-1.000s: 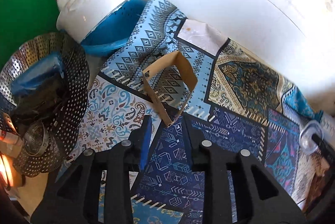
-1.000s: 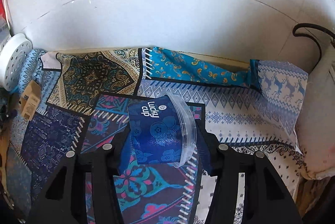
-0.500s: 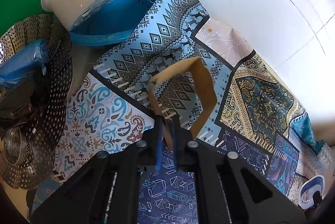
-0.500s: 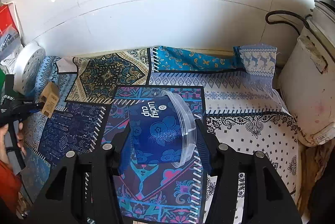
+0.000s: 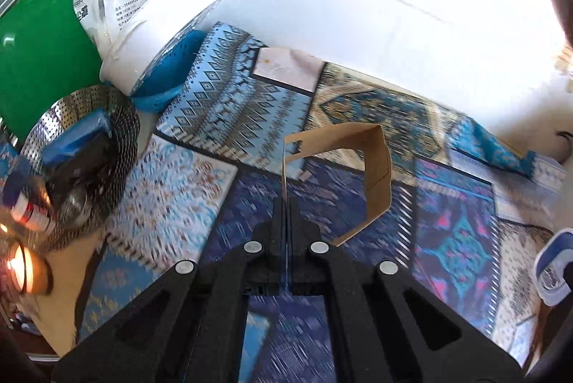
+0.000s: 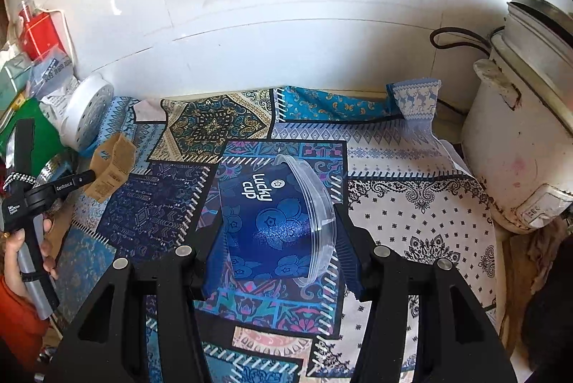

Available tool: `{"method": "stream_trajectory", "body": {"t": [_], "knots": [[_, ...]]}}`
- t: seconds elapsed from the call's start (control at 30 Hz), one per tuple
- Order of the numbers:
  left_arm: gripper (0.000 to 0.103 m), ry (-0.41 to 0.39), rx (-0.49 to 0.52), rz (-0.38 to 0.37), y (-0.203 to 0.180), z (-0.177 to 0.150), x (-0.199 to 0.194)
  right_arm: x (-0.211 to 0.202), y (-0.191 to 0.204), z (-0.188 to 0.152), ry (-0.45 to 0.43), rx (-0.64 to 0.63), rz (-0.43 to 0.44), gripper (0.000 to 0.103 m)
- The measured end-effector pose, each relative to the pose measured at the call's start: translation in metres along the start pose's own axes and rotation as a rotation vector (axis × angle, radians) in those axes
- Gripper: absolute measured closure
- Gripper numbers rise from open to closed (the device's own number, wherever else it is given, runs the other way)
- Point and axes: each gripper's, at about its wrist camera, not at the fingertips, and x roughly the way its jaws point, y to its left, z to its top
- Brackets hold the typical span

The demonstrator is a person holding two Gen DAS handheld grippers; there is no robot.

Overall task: Collect trash
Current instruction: 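Lift the cardboard and blue cup off the counter and carry them down over the floor bin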

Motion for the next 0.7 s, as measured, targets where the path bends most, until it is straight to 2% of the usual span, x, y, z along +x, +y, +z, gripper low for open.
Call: {"method": "stream_trajectory", "body": {"t": [0.17,0.4,0.7], "knots": [[0.103,-0.038,0.001,-0.006,-0.027,-0.043,-0.058,-0.042,-0.011,-0.022,-0.023,-0.026,0.054,0.053],[0.103,-0.072,-0.005,-0.024,-0.056,-0.104,-0.134,-0.097,-0.018,-0.051,-0.047,-0.101,0.082,0.053],[0.103,-0.118,0.039,-0.062,-0.059,-0.155,-0.206,-0.146,-0.001,-0.091,-0.075,-0.101,0.107,0.053]]}}
